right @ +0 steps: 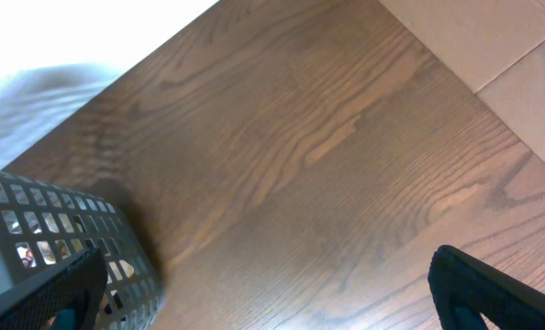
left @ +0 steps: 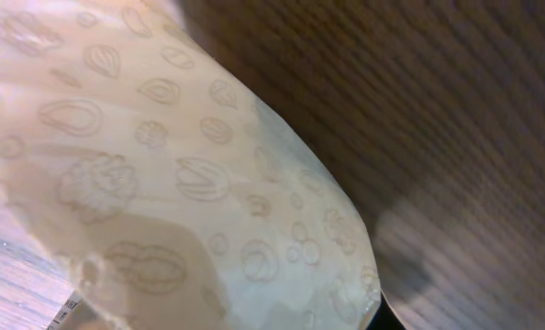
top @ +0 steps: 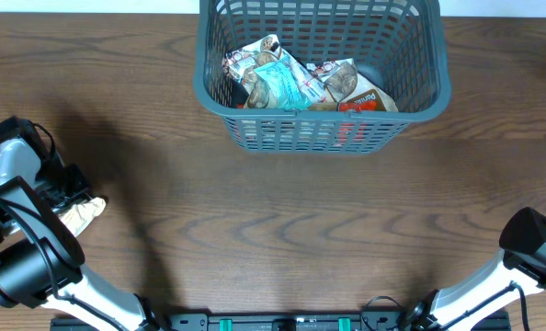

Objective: Pack container
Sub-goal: 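Close left gripper on the tan pouch's edge, then lift the tan pouch and carry it over the basket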

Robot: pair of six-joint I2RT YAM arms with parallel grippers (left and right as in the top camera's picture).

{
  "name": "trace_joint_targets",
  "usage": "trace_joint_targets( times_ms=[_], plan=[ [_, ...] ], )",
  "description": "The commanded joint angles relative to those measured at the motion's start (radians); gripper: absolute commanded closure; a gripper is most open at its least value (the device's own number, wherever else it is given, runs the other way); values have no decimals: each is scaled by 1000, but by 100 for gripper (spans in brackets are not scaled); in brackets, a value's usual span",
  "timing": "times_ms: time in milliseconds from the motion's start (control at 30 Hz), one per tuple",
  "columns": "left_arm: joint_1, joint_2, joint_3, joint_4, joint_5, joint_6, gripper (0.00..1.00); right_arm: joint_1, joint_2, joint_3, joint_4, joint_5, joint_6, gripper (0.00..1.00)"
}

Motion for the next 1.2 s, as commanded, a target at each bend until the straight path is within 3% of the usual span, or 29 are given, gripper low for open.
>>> trace_joint_targets(
  times_ms=[0, 333, 533, 667, 833, 1033, 1167],
  plan=[
    [-7, 1, 4, 10, -5, -82, 94, -3, 2, -6, -2, -5, 14, 1],
    [-181, -282, 187, -98, -1, -103, 94, -3, 2, -6, -2, -5, 14, 1],
    [-365, -505, 346, -47, -2, -128, 94, -3, 2, -6, -2, -4, 14, 1],
    [-520, -594, 424, 43, -2, -139, 94, -3, 2, -6, -2, -4, 14, 1],
    [-707, -631, 433, 243, -2, -260, 94, -3, 2, -6, -2, -4, 14, 1],
    [-877, -552, 433, 512, -2, -262, 94, -3, 2, -6, -2, -4, 14, 1],
    [-960, -457, 433, 603, -2, -262, 94, -3, 2, -6, -2, -5, 14, 1]
  ],
)
